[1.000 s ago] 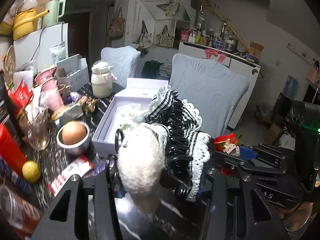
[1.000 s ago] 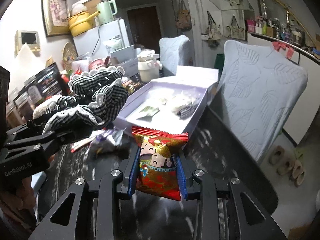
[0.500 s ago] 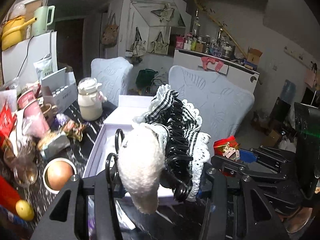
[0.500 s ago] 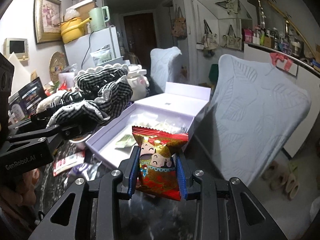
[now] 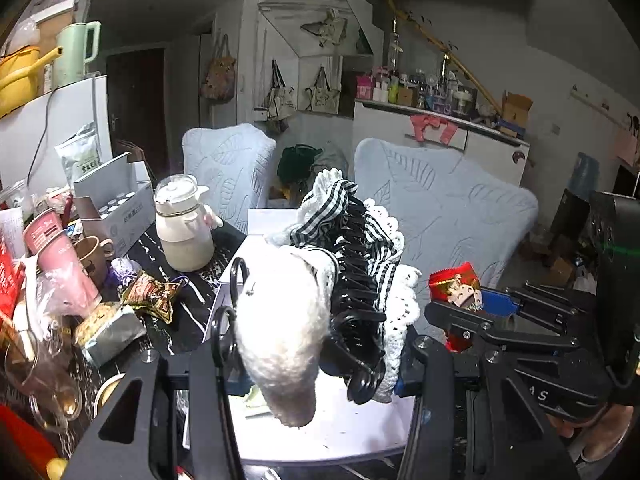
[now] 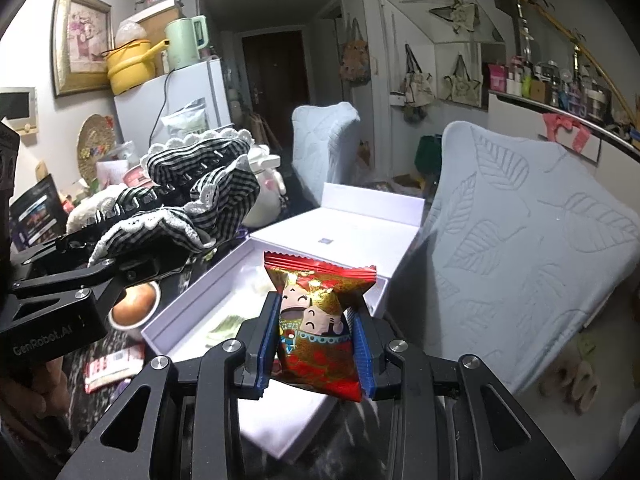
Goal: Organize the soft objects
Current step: 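Carry the scrunchie with the left gripper into the gift box while the right carries the snack packet there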
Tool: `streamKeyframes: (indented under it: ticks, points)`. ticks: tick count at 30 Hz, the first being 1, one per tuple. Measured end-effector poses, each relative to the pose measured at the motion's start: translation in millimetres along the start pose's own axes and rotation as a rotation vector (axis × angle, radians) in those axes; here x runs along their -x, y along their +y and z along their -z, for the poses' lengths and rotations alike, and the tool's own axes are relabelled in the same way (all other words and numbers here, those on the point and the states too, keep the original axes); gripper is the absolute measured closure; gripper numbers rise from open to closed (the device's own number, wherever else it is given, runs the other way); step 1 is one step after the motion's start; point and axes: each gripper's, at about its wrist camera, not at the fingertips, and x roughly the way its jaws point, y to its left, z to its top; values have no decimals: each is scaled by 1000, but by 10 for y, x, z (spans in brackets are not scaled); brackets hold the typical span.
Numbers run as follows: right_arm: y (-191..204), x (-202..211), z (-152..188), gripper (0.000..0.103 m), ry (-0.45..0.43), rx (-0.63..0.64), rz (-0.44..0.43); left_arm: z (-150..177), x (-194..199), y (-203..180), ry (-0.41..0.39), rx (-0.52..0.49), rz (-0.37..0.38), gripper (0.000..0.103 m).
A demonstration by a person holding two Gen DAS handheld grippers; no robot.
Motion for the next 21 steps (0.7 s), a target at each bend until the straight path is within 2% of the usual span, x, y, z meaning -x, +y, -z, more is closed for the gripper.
streamKeyframes:
  ticks: [5,21]
  points:
    - [-37,-289,-44,70,15,-26,-1,29,-228,79,32,-31,-32,56]
    - [-59,-868,5,70,113,-4,32,236,-905,202,200,-30,-37,56]
